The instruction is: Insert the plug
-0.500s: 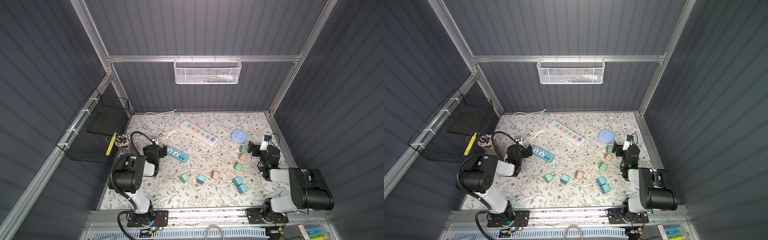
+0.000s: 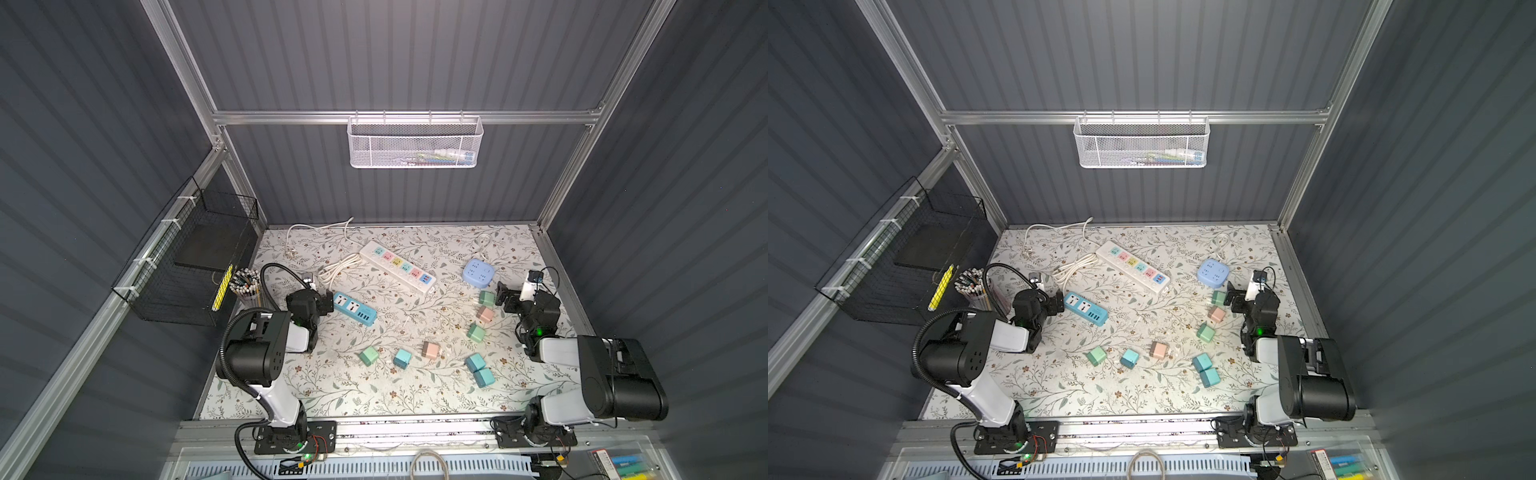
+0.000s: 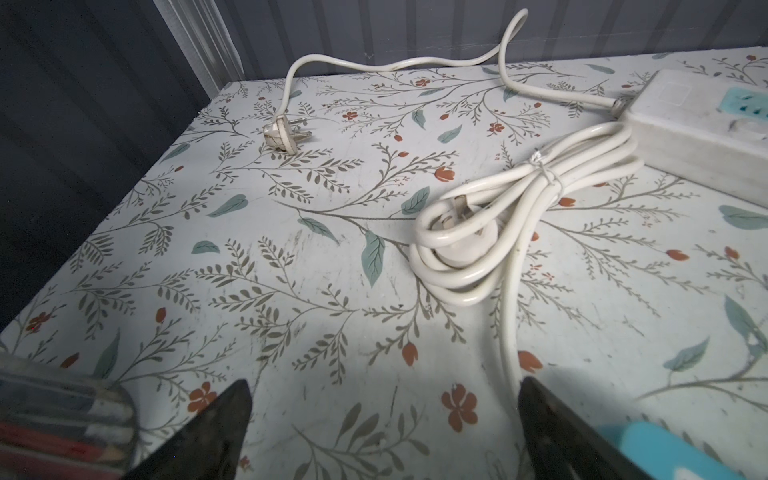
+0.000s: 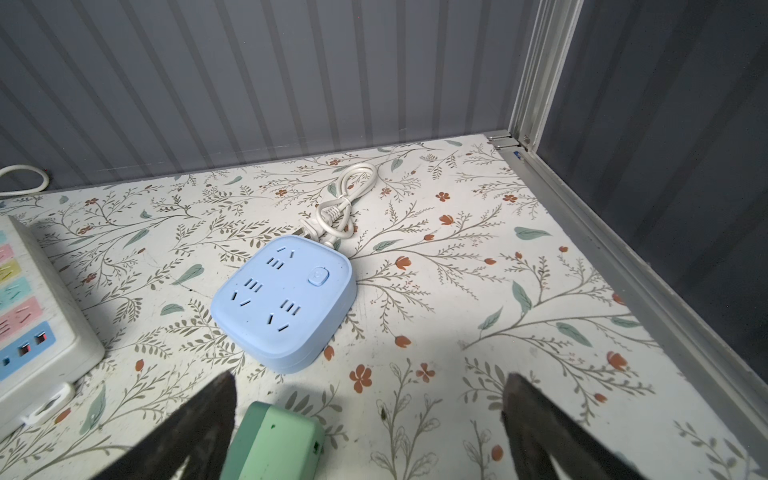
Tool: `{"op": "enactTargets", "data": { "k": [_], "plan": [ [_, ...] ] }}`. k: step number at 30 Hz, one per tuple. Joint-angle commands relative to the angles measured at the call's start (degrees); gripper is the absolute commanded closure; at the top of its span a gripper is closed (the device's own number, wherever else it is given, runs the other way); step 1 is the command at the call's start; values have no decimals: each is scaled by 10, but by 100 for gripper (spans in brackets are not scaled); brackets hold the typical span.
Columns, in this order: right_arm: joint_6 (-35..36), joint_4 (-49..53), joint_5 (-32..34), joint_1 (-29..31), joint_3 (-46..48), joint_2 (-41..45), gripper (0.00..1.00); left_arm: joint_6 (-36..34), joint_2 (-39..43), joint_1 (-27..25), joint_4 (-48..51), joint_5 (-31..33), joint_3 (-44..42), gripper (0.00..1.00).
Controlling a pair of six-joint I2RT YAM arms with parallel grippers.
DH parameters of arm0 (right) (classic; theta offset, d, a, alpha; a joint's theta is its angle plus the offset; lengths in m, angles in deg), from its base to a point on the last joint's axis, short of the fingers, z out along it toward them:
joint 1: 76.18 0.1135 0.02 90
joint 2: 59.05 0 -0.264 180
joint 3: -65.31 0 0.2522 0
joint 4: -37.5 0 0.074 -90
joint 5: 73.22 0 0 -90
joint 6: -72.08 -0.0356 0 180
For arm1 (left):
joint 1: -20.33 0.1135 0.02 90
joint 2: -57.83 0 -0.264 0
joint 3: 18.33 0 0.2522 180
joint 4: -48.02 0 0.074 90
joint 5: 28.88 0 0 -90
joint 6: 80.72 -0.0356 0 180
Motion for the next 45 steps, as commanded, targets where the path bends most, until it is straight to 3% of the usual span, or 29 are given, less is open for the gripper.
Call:
{"op": "enactTargets", "data": {
  "k": [1,19,21,24,26,30,32,34,36,39,41,45],
  "plan": [
    [3,4,-6,-2,-12,0,1,6,4,3,1,-7,8,0],
    [2,2,-8,-3,-10,1,1,15,8,4,-6,13,8,0],
    [2,2,-3,-2,-9,2,1,21,46,5,47,27,21,0],
    [-3,41,17,1,-23,20,1,14,123,5,199,-21,76,0],
    [-3,100,26,3,-43,48,1,50,168,4,233,-33,94,0],
    [-4,277,43,18,-129,117,1,97,225,5,324,-118,166,0],
    [-29,367,64,35,-188,155,1,144,237,5,426,-118,233,0],
    [-126,470,84,41,-261,189,1,207,229,5,528,-85,294,0],
    [-220,506,55,30,-296,216,1,301,210,5,613,-26,326,0],
    [-399,536,91,17,-293,239,1,275,184,5,620,-82,330,0],
    [-381,510,38,3,-285,240,7,274,179,5,600,-115,319,0],
    [-333,641,-25,11,-370,172,22,281,182,5,575,-131,313,0]
  ]
}}
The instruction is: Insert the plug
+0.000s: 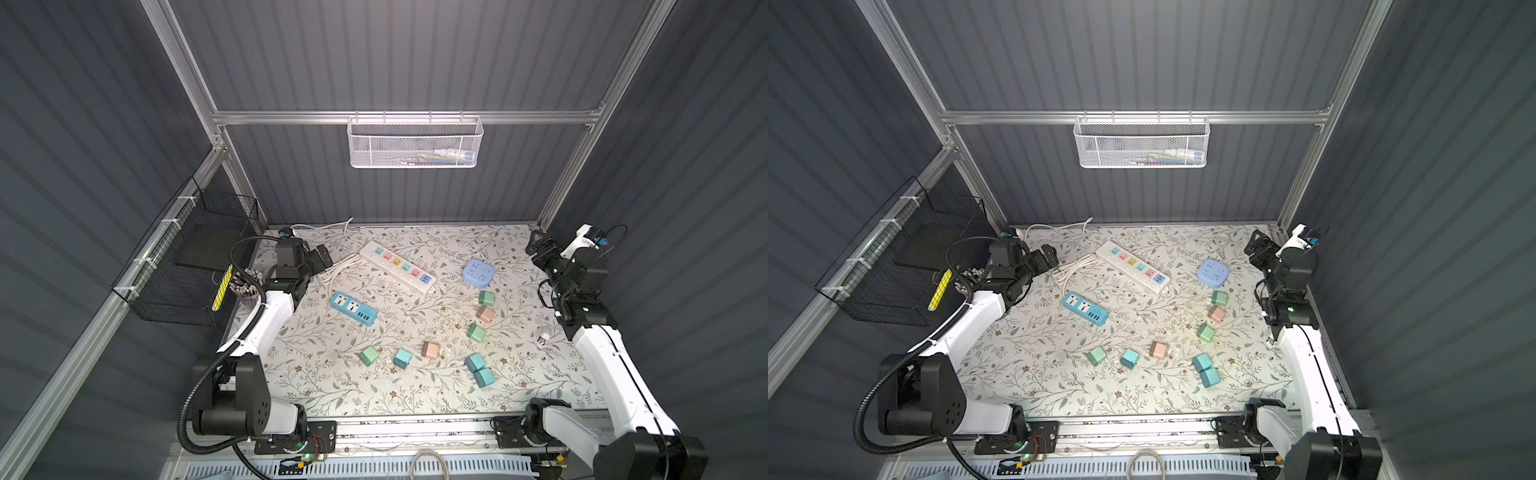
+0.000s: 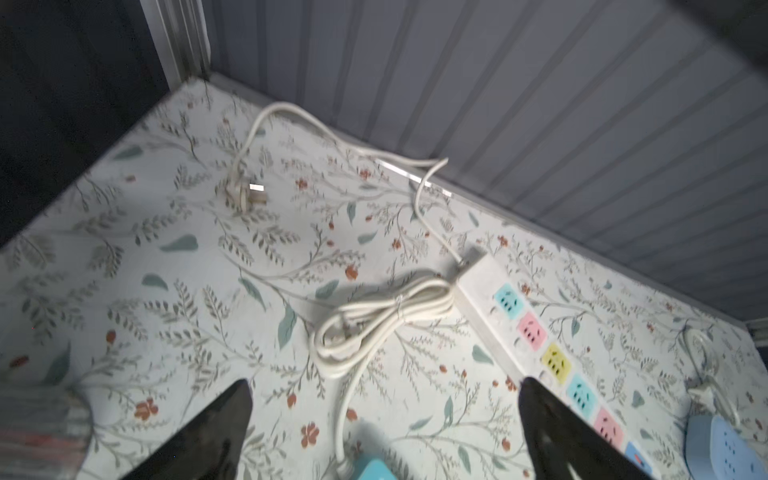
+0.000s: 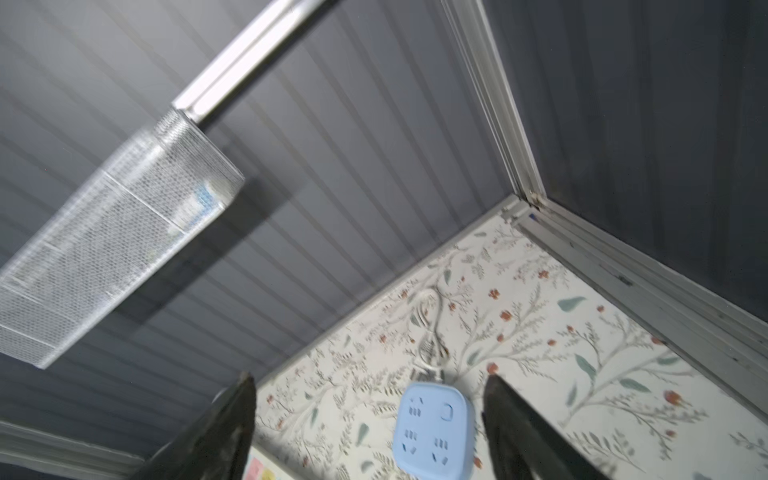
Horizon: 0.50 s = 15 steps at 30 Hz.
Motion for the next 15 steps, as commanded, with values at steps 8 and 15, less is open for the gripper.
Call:
{"op": "enactTargets", "data": {
  "k": [8,15],
  "plan": [
    [163,281,-15,210,-178,-184,40,110,-33,31,14,-64,3,0],
    [274,372,-49,412,-348,-392,42,131,-103,42,46,-246,42,9]
  ]
}}
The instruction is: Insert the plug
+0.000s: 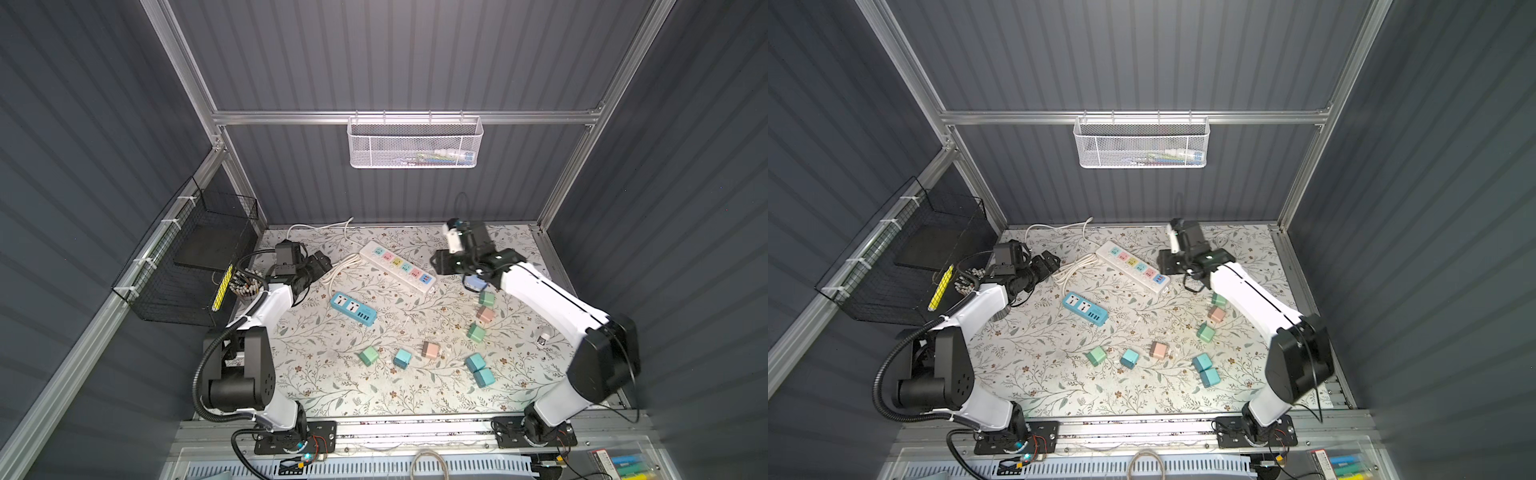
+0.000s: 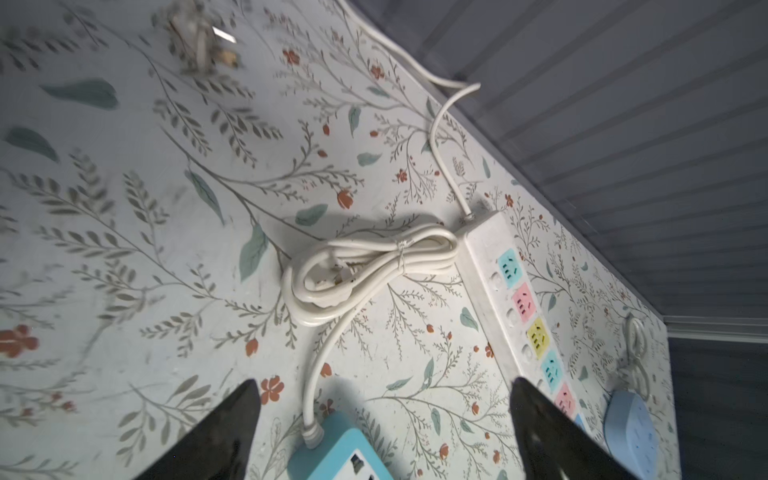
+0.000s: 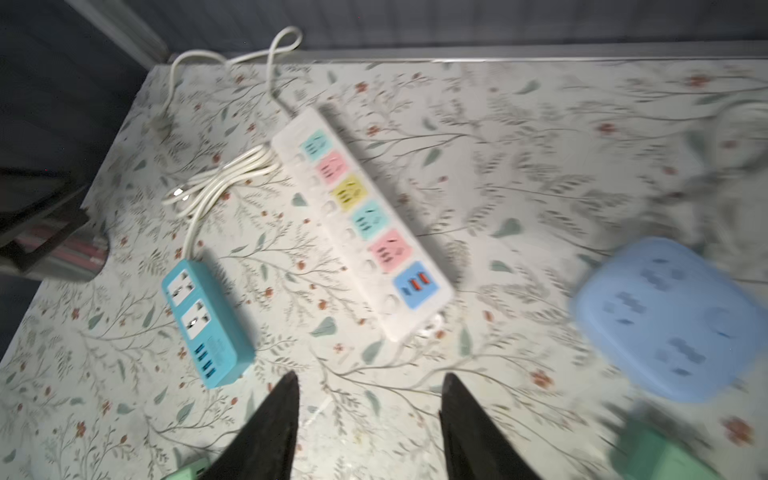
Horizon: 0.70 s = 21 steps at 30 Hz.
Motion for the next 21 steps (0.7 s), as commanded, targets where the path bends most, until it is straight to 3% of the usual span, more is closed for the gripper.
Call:
{"op": "enactTargets", "data": {
  "k": [1,5,9,13,21],
  "plan": [
    [89,90,-6,88,-66,-82,40,23,-12,0,26,-123,23,11],
    [129,107,-14,159,-146,-177,33,23,5,0,30,-146,6,12],
    [140,103,-38,193,-200,-240,24,-14,38,0,96,-93,23,10],
    [151,122,-48,209,-257,-296,16,1,73,0,101,-51,4,8],
    [167,146,-27,212,-315,-362,13,13,99,-1,93,-61,-23,7]
  ]
}}
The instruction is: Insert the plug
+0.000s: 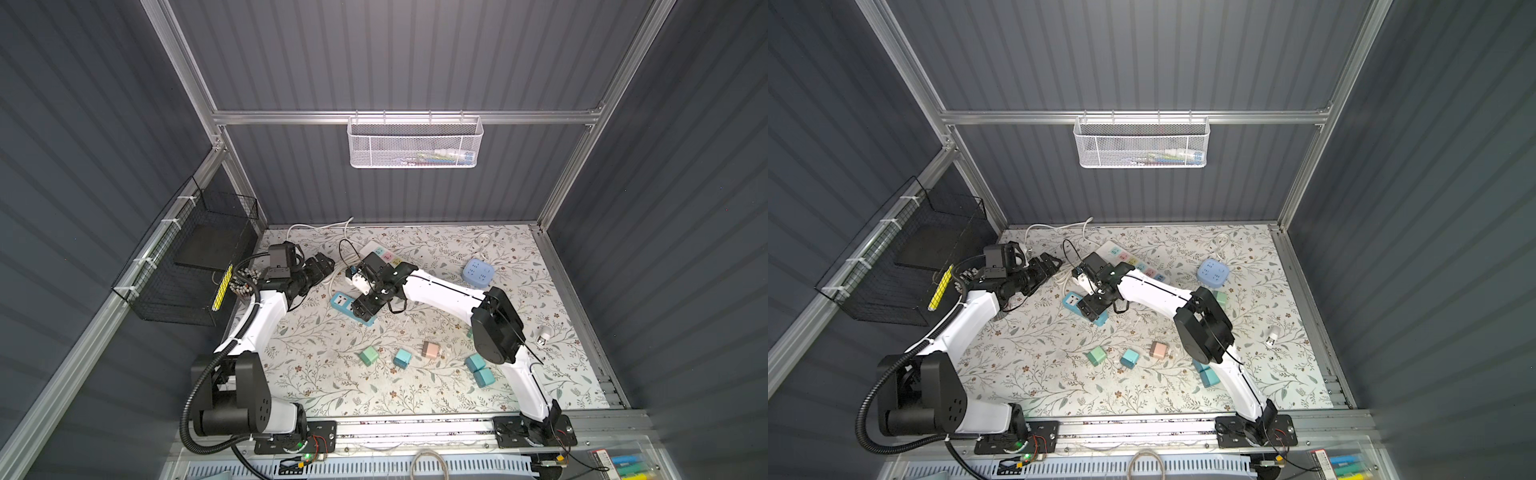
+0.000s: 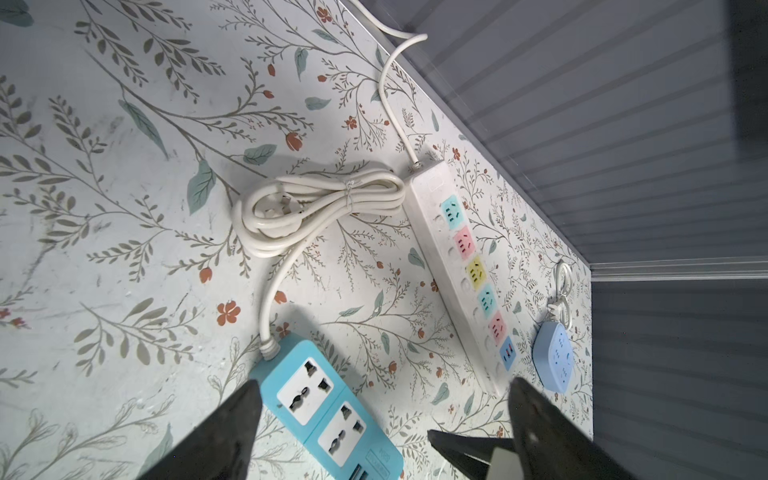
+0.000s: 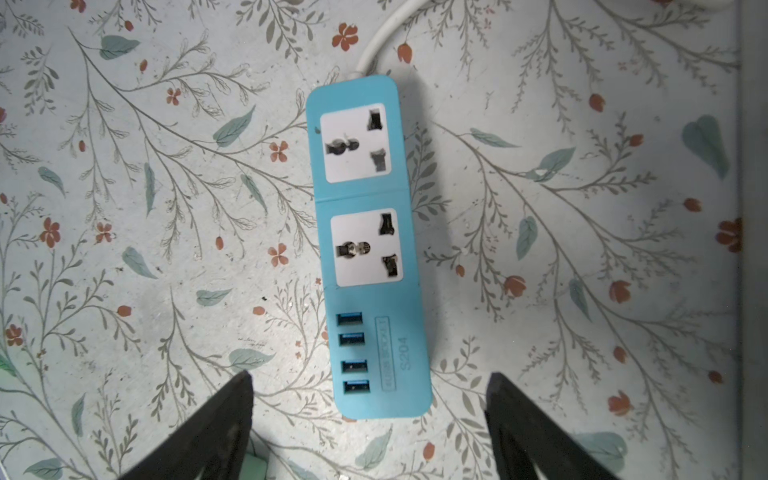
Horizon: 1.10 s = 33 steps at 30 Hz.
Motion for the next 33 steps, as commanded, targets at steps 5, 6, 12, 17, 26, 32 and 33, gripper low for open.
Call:
{"op": "enactTargets", "data": {
  "k": [5,6,12,17,26,32,33],
  "plan": [
    [24,21,8,1,-26,-38,15,1,6,0,21,0,-7,7],
    [24,21,6,1,-30,-42,15,2,7,0,23,1,-6,7],
    [3,6,32,1,-32,-62,22,-1,4,0,41,0,10,7],
    [-8,-7,30,1,-17,-65,30,-3,10,0,52,7,16,8],
    [-9,-36,11,4,33,-42,40,-21,39,0,75,30,22,8],
    [-19,-67,37,5,86,-8,50,-20,48,-1,81,30,22,8],
    [-22,-90,36,5,112,9,51,-20,49,0,80,30,22,8]
  ]
}}
